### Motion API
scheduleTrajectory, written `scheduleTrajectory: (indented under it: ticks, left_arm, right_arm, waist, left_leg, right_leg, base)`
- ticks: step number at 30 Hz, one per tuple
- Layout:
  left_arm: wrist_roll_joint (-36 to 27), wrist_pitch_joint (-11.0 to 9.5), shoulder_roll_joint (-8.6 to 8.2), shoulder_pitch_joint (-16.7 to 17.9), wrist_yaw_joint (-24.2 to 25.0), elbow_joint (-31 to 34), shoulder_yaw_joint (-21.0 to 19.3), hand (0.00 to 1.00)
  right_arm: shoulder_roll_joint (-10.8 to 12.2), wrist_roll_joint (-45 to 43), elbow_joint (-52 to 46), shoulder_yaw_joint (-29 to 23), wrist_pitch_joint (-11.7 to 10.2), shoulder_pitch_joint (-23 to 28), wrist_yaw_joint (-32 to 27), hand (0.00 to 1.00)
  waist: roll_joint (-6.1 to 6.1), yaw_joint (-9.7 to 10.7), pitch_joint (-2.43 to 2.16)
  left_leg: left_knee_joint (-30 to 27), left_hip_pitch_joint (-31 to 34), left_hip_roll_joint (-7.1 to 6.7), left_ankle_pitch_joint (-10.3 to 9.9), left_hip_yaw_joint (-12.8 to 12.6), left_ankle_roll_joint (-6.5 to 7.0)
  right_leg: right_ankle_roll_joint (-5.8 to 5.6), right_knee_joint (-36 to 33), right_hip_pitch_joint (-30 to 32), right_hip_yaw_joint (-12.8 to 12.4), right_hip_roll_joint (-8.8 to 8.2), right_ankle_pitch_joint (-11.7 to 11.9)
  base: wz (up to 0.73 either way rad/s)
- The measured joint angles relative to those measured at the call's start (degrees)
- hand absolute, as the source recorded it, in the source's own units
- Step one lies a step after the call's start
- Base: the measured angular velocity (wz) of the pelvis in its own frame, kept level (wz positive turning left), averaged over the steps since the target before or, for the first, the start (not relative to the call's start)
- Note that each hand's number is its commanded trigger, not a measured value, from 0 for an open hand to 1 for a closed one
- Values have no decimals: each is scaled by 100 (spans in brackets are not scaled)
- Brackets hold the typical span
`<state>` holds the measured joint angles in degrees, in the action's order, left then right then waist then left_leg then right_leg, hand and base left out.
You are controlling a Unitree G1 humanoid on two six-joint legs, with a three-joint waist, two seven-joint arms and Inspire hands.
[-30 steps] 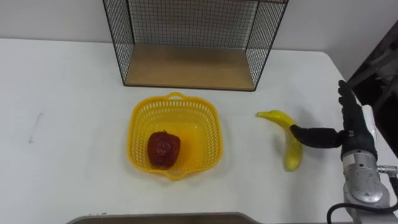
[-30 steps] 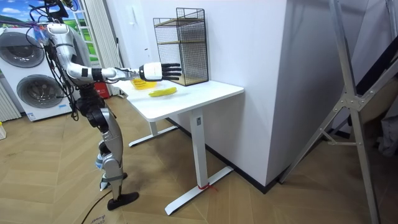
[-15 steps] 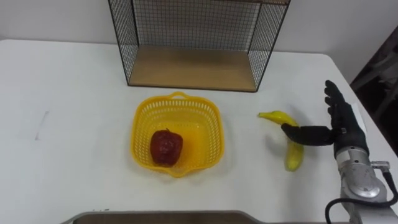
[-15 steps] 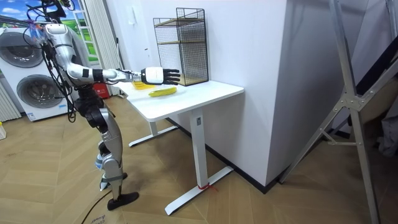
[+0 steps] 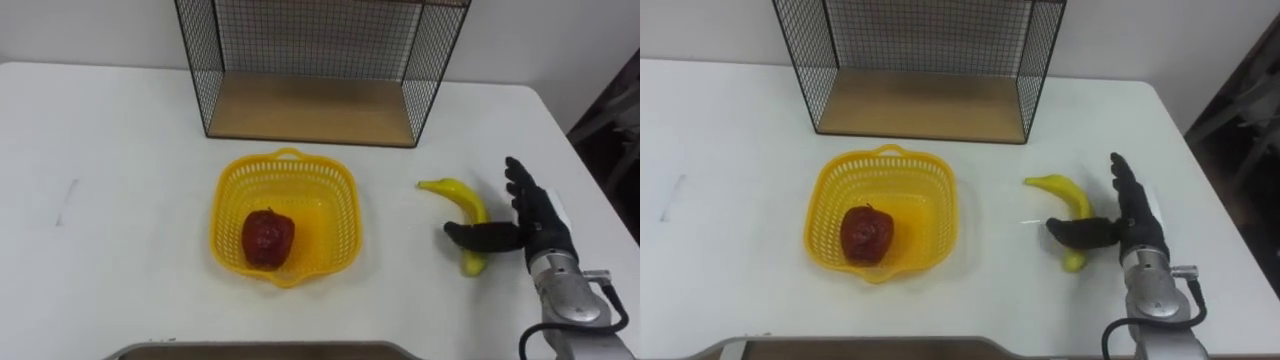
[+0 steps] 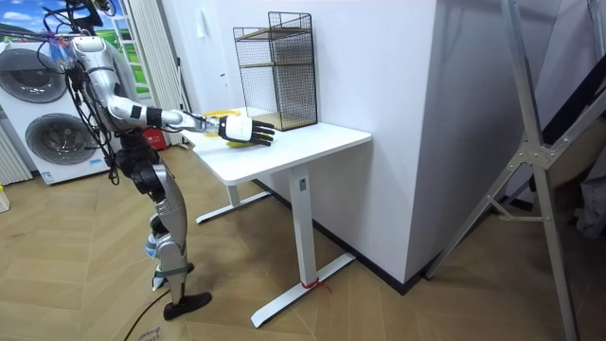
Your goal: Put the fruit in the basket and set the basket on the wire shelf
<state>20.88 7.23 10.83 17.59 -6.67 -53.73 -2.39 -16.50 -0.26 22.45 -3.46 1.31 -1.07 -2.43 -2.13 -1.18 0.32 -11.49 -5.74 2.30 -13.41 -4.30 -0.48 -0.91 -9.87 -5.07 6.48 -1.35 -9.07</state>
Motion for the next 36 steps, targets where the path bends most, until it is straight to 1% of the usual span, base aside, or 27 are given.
scheduleTrajectory:
  ticks: [2,3,4,6,8,9,10,11,15,16,18,19,22,24,31,36]
  left_arm:
    - [-2,26,0,-19,0,-115,-85,0]
    - [-3,81,1,-29,10,-188,-92,0]
    - [-1,149,5,-59,44,-202,-93,0]
    - [-1,229,14,-42,112,-201,-107,0]
    - [-1,280,14,-30,155,-202,-107,0]
    - [-1,299,14,-25,203,-201,-131,0]
    - [1,311,14,-32,220,-196,-142,0]
    - [1,335,13,-40,241,-194,-160,0]
    - [3,393,15,-44,291,-194,-205,0]
    - [2,399,14,-45,328,-186,-208,0]
    - [2,399,13,-50,362,-180,-206,0]
    - [2,398,14,-57,363,-165,-207,0]
    - [2,395,14,-65,359,-150,-207,0]
    - [2,389,13,-131,358,-152,-208,0]
    - [4,372,11,-231,322,-152,-328,0]
    - [2,372,11,-233,321,-174,-325,0]
  right_arm:
    - [-35,-13,169,-2,-44,-40,86,0]
    - [-85,-35,335,-2,-71,-104,190,0]
    - [-126,-109,524,-5,-126,-150,274,0]
    - [-121,-330,771,-11,-147,-260,378,0]
    - [-117,-527,993,-11,-148,-359,433,0]
    - [-118,-620,1074,-19,-140,-408,457,5]
    - [-117,-676,1099,-20,-127,-424,464,83]
    - [-114,-748,1166,-21,-119,-471,473,100]
    - [-109,-962,1370,-55,-122,-565,500,100]
    - [-110,-1108,1421,-134,-122,-576,479,100]
    - [-118,-1268,1535,-264,-118,-644,425,100]
    - [-142,-1349,1580,-342,-113,-672,401,100]
    - [-185,-1473,1713,-360,-114,-702,285,100]
    - [-192,-1607,1741,-472,-108,-713,238,100]
    - [-176,-1626,1734,-518,-4,-681,174,100]
    - [-174,-1620,1745,-504,6,-682,174,100]
  waist:
    - [-4,2,-3]
    - [-12,24,-6]
    - [-40,71,-27]
    - [-73,73,-46]
    - [-94,68,-43]
    - [-103,62,-54]
    - [-108,61,-54]
    - [-113,61,-53]
    - [-152,65,-73]
    - [-166,55,-85]
    - [-179,31,-92]
    - [-180,9,-92]
    - [-180,-16,-92]
    - [-190,-65,-88]
    - [-178,-74,-90]
    - [-173,-77,-87]
  left_leg:
    - [0,1,0,0,44,0]
    - [6,1,-1,-1,79,-1]
    - [5,-8,-9,-1,127,-1]
    - [-15,-25,-10,-1,149,-1]
    - [-28,-82,-15,-1,173,-1]
    - [-42,-101,-23,-2,192,-2]
    - [-54,-99,-28,-2,205,-2]
    - [-78,-95,-32,-2,217,-1]
    - [-121,-97,-43,-2,265,-1]
    - [-124,-104,-43,-3,274,0]
    - [-121,-116,-41,-4,273,0]
    - [-120,-123,-40,-4,272,0]
    - [-111,-176,-39,-4,268,0]
    - [-94,-186,-37,-5,267,-1]
    - [-15,-214,-28,-5,264,-2]
    - [6,-239,-27,-5,259,-2]
  right_leg:
    - [0,-2,-11,16,3,0]
    - [1,0,-37,34,2,0]
    - [1,3,-69,78,-6,0]
    - [1,5,-111,112,-8,0]
    - [1,15,-183,137,-14,0]
    - [0,32,-217,142,-17,0]
    - [0,38,-221,149,-20,-1]
    - [-1,47,-219,153,-23,-1]
    - [0,84,-267,167,-23,-1]
    - [0,109,-283,166,-20,-1]
    - [0,110,-297,164,-16,-1]
    - [0,112,-303,163,-15,-1]
    - [-1,112,-340,162,-14,-1]
    - [-2,126,-356,162,-12,-2]
    - [-1,121,-386,161,-3,-1]
    - [-1,111,-401,157,-1,-1]
  base:
    - [7]
    - [14]
    - [17]
    - [12]
    - [7]
    - [7]
    - [7]
    - [7]
    - [5]
    - [6]
    - [0]
    - [0]
    - [0]
    - [0]
    - [0]
    - [0]
